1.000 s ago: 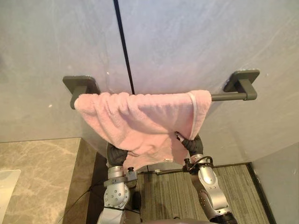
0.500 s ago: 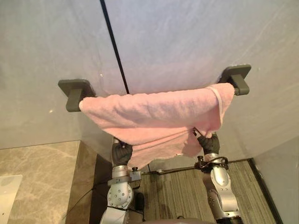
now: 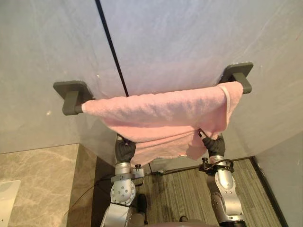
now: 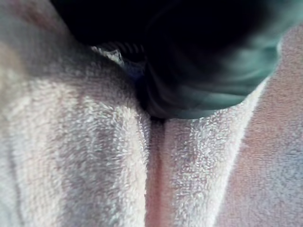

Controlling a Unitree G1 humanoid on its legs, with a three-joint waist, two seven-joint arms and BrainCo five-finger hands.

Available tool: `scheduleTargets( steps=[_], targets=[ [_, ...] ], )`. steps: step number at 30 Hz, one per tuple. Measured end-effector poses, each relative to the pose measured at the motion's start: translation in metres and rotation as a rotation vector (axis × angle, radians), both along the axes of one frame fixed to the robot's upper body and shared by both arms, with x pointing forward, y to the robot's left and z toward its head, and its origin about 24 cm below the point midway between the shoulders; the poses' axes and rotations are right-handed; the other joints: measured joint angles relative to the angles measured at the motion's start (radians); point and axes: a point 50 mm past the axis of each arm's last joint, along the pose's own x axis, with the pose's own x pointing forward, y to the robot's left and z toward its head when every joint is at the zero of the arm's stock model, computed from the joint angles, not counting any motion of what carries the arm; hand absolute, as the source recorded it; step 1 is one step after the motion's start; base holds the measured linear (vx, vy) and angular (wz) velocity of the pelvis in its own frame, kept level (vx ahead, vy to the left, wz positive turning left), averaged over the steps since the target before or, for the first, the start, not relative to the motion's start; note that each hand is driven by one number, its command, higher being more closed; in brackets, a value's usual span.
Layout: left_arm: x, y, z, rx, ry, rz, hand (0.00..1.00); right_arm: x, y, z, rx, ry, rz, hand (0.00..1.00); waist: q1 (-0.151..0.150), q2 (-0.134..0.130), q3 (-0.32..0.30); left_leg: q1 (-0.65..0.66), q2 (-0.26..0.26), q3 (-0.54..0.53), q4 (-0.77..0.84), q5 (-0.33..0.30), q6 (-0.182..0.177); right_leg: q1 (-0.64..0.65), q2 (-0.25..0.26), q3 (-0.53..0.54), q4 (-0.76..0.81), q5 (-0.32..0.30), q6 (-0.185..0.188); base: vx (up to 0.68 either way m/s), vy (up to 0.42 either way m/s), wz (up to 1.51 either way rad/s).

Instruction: Organize washtable

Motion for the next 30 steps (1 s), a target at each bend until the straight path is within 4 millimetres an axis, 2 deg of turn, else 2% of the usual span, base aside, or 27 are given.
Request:
scheduleTargets(
  steps=[6,7,8,13,22,27,30],
  targets=[
    [0.0,0.003,-0.002,0.003,0.01,0.021,1.0,0.0,0.003,0.0,0.008,0.001,0.007,1.0,0.001,-0.001,0.011,-0.001,0.0,0.0,0.0,0.0,0.0,-0.001,0.0,-0.002,0.0,0.0,0.0,0.0,0.0,0.0],
    [0.001,0.003,-0.004,0.005,0.017,0.022,1.0,0.0,0.003,-0.001,0.008,0.003,0.007,0.0,0.002,-0.003,0.012,-0.003,0.0,-0.001,0.0,0.0,0.0,-0.002,0.0,-0.003,0.0,0.0,0.0,0.0,0.0,0.0],
    [0.001,0.003,-0.007,0.007,0.03,0.023,0.0,0.001,0.003,-0.002,0.009,0.009,0.007,0.0,0.002,-0.004,0.013,-0.003,0.0,-0.001,0.0,0.0,0.0,-0.002,0.0,-0.003,0.0,0.0,0.0,0.0,0.0,0.0],
    [-0.001,0.013,-0.013,0.007,0.06,0.075,0.0,0.001,-0.002,-0.011,0.013,0.05,-0.031,0.0,0.002,-0.017,0.022,-0.003,0.0,-0.001,0.0,0.0,0.0,-0.002,0.0,-0.004,0.0,0.0,0.0,0.0,0.0,0.0],
    [-0.009,0.018,-0.035,0.02,0.173,0.083,0.0,-0.001,-0.011,-0.022,0.011,0.104,-0.071,0.0,0.002,-0.018,0.023,-0.001,-0.001,-0.002,-0.001,0.007,0.001,0.0,-0.002,-0.008,0.002,0.0,0.0,0.0,0.0,0.0],
    [-0.013,0.016,-0.053,0.033,0.269,0.048,0.0,-0.007,-0.014,-0.029,0.011,0.136,-0.084,0.0,0.004,-0.02,0.024,0.004,-0.001,-0.003,-0.001,0.007,0.001,0.005,-0.008,-0.01,0.002,0.0,0.0,0.0,0.0,0.0],
    [-0.018,0.016,-0.065,0.04,0.334,0.021,0.0,-0.011,-0.014,-0.04,0.012,0.192,-0.083,0.0,0.004,-0.023,0.026,0.007,0.0,-0.002,-0.001,0.007,0.001,0.007,-0.008,-0.01,0.003,0.0,0.0,0.0,0.0,0.0]
  ],
)
